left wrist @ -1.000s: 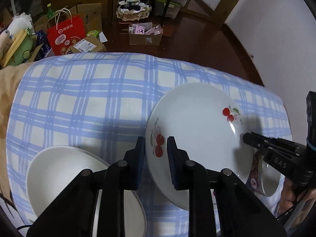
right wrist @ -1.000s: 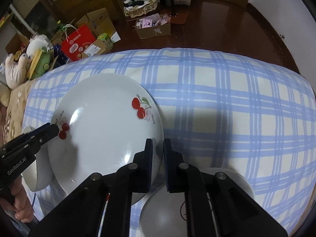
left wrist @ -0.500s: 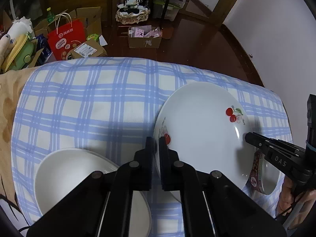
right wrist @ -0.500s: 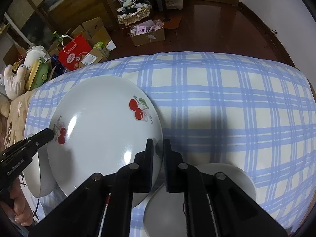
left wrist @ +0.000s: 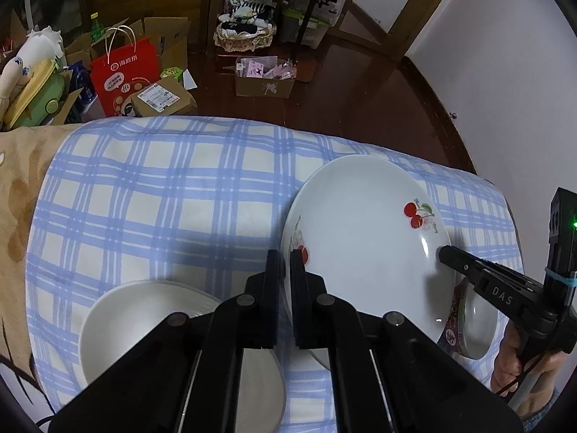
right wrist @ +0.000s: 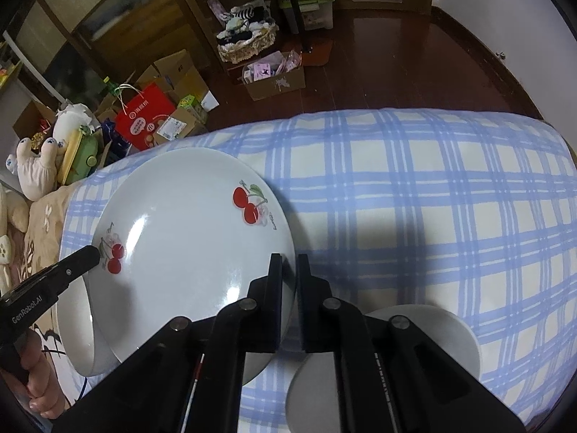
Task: Organize plates and bowls
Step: 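Lift the third cherry plate with both grippers and carry it to the plate stack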
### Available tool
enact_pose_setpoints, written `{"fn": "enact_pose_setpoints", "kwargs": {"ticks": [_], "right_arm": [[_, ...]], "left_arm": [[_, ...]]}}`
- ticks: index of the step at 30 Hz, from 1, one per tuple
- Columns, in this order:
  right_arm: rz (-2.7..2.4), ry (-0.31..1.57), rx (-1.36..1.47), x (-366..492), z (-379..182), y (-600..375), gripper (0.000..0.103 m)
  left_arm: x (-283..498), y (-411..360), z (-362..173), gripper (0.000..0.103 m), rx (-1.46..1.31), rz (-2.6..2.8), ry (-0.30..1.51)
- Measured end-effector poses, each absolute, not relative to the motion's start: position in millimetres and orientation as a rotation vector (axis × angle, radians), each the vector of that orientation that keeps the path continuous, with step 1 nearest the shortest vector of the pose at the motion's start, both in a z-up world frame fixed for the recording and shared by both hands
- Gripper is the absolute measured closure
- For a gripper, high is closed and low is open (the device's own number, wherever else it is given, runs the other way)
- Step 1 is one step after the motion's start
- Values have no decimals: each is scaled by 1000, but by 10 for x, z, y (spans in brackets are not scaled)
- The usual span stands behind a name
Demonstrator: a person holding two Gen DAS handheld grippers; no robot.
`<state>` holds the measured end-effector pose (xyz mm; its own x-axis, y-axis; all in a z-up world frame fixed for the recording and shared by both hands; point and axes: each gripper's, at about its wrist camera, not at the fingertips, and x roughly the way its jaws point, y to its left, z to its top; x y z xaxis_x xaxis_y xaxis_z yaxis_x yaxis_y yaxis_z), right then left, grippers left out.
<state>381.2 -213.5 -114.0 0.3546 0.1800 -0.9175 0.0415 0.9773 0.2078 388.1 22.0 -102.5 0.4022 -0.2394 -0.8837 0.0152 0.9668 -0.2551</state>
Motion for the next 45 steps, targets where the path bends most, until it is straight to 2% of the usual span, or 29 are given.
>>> {"fn": "enact_pose_setpoints", "kwargs": {"ticks": [18,30,45], "right_arm": [[107,1159,223,3424,-716,-2235,97],[97,1123,216,2789,-259,-2440,97],[30,1099,234,1854,44,-2636,97]], "left_arm": [[3588,215,-703,98,-233,-194,1145],[2909,33,-207,98,-250,-270,1085],[2091,-306,54,98,-183,-309,1080]]}}
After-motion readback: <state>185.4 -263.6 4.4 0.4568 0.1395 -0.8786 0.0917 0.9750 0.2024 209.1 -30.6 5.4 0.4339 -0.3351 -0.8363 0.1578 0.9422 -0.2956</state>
